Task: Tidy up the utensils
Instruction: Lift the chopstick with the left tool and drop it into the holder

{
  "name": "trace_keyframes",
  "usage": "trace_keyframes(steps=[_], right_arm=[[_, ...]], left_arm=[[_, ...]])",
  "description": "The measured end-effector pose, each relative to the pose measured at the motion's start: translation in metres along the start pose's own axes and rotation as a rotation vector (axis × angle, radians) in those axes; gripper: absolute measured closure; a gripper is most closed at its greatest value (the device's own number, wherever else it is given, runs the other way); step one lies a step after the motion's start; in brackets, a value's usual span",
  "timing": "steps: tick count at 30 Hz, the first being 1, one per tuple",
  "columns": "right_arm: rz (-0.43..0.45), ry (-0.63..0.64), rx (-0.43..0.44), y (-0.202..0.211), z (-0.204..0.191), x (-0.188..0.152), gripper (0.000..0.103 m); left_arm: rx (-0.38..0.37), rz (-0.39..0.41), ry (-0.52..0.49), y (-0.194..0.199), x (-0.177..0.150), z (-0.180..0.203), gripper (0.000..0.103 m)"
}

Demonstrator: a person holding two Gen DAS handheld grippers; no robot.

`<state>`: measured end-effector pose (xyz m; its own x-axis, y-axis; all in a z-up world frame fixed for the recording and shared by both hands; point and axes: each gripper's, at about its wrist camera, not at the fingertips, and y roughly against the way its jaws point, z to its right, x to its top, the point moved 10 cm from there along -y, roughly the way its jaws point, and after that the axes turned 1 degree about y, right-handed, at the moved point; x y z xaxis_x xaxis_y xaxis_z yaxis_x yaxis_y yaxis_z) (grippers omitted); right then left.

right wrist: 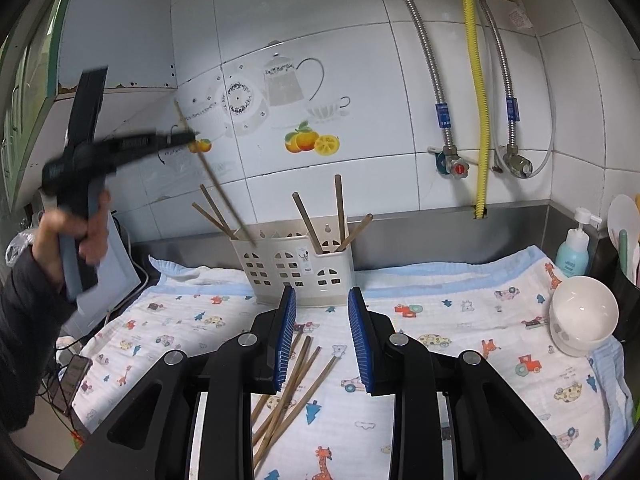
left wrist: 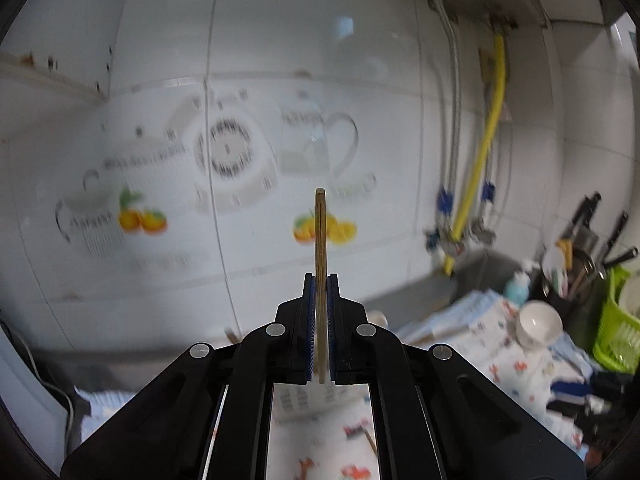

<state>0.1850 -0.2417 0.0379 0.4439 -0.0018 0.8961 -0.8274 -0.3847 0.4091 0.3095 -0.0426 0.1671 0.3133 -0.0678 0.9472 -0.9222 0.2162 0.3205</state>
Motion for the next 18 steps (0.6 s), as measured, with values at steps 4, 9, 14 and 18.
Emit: trace_keyframes(steps=[4,9,14,18], right_arm=[[-0.019,-0.002,-0.004,-0.007,0.002,-0.006,0.076],[-0.066,-0.023,0.006,-0.02,0.003,-0.023,0.076],[-0.119,-0.058,0.027,-0.032,0.002,-0.044,0.076],[-0.174,-0.072,0.03,-0.041,-0.001,-0.069,0.076]], left_arm=[[0.041,0.019,-0.006,-0.012,0.013,-0.006,0.099],[0.062,-0.06,-0.006,-0.045,-0.01,-0.015,0.099],[0.065,-0.125,0.013,-0.061,-0.036,-0.025,0.098],[0.047,-0.129,0.027,-0.055,-0.04,-0.026,0.093]])
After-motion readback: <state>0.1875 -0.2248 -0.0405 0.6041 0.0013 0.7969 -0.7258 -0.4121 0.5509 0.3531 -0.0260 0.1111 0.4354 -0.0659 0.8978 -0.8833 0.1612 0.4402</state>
